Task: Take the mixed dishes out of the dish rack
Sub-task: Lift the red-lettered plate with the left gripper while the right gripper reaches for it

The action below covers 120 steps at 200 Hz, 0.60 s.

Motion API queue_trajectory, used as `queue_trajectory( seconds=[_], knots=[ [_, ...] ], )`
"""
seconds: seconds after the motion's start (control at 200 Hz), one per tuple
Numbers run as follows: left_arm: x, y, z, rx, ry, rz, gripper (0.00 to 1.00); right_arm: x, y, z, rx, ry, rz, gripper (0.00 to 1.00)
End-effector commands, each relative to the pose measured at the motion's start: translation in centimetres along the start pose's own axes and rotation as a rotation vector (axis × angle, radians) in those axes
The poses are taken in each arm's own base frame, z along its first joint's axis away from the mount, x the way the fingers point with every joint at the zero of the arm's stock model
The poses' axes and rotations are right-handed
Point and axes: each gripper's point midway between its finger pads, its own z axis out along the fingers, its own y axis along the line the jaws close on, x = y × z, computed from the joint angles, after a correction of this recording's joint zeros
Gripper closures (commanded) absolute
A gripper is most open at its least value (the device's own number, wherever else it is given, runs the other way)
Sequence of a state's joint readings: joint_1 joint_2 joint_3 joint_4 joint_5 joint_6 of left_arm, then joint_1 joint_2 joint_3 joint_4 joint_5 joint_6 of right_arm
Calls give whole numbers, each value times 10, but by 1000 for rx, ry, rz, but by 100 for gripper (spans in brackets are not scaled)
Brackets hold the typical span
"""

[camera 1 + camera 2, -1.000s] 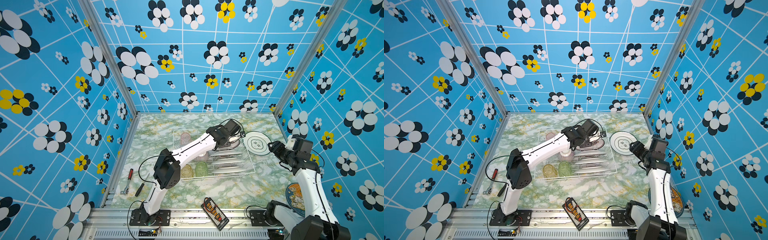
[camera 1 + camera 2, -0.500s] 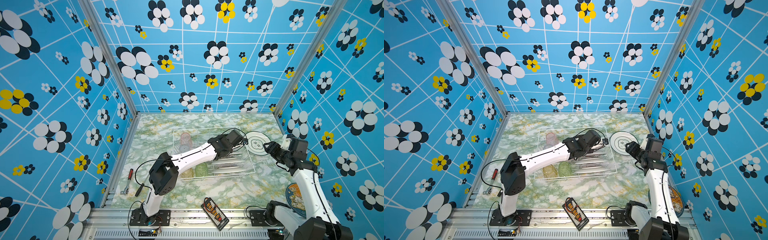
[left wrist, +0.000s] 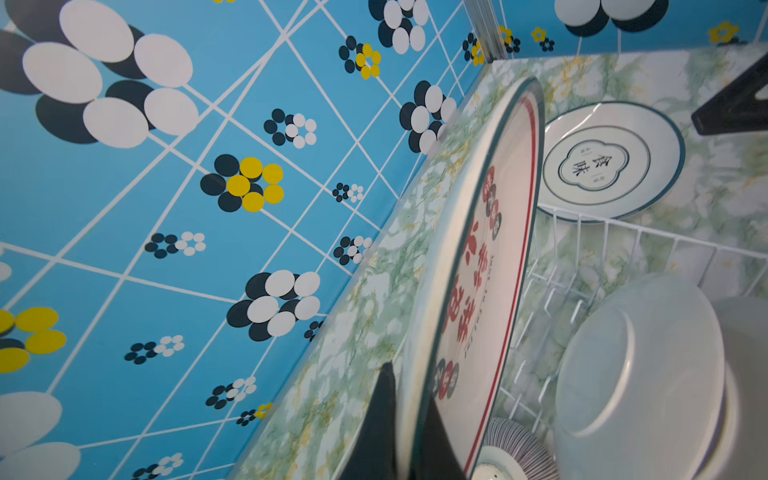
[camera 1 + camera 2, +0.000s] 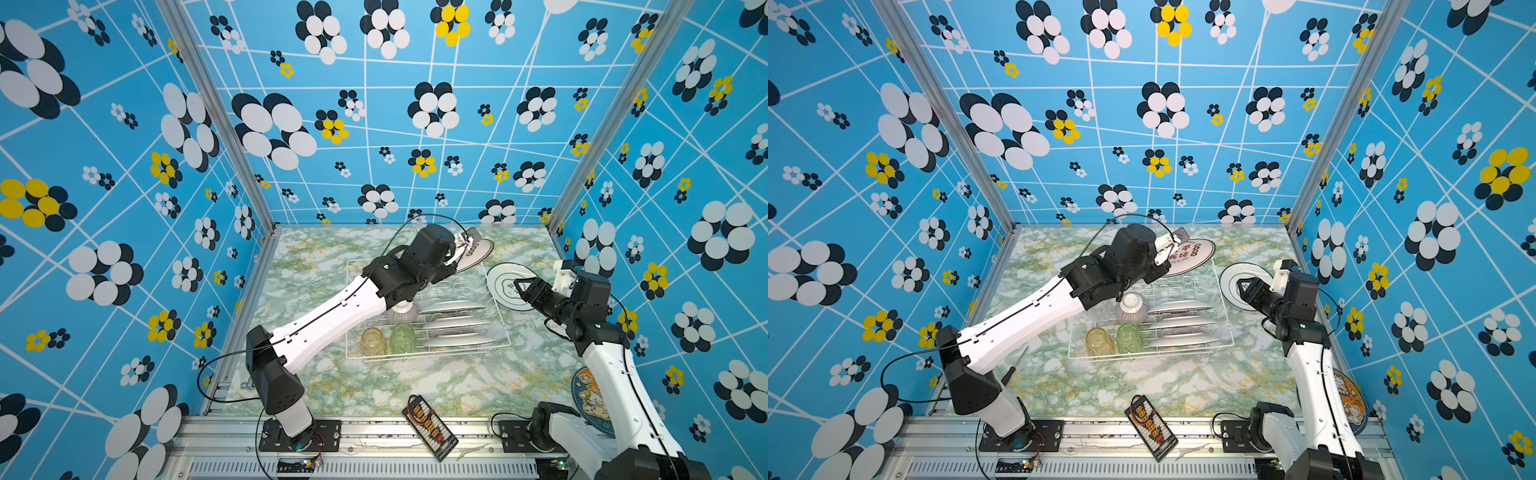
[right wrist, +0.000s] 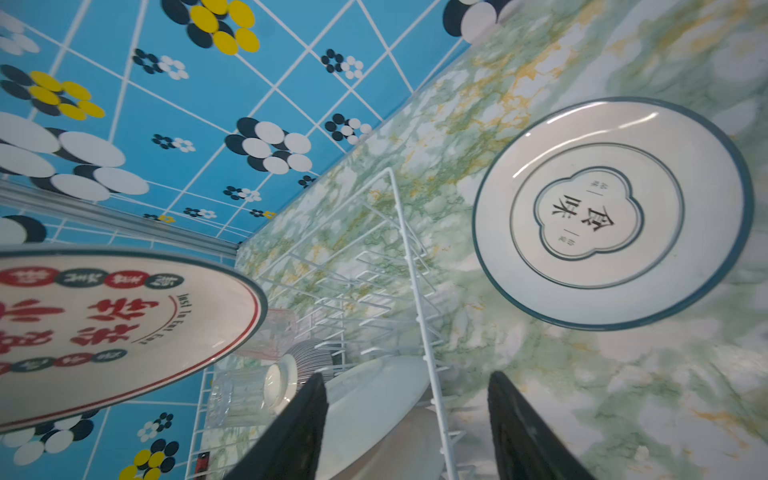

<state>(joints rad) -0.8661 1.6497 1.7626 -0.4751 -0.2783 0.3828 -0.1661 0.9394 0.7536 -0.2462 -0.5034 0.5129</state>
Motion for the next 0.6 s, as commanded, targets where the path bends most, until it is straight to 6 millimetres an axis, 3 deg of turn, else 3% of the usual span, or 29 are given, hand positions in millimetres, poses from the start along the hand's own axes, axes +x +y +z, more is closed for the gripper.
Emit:
queue_trajectory(
  seconds=[0.0,0.105,0.23,0.595],
  knots=[
    [-11,11,-22,193,-77,-335,100,0,53,-11,-254,0,-54,40],
    [-5,12,-22,364,-99,-541,100,3,85,-20,-398,9,-78,47],
    [-1,12,-19,524,-135,-712,100,6,107,-23,-501,21,-67,54],
    [8,-1,1,701,-145,-877,100,10,115,-6,-543,46,-26,55]
  ],
)
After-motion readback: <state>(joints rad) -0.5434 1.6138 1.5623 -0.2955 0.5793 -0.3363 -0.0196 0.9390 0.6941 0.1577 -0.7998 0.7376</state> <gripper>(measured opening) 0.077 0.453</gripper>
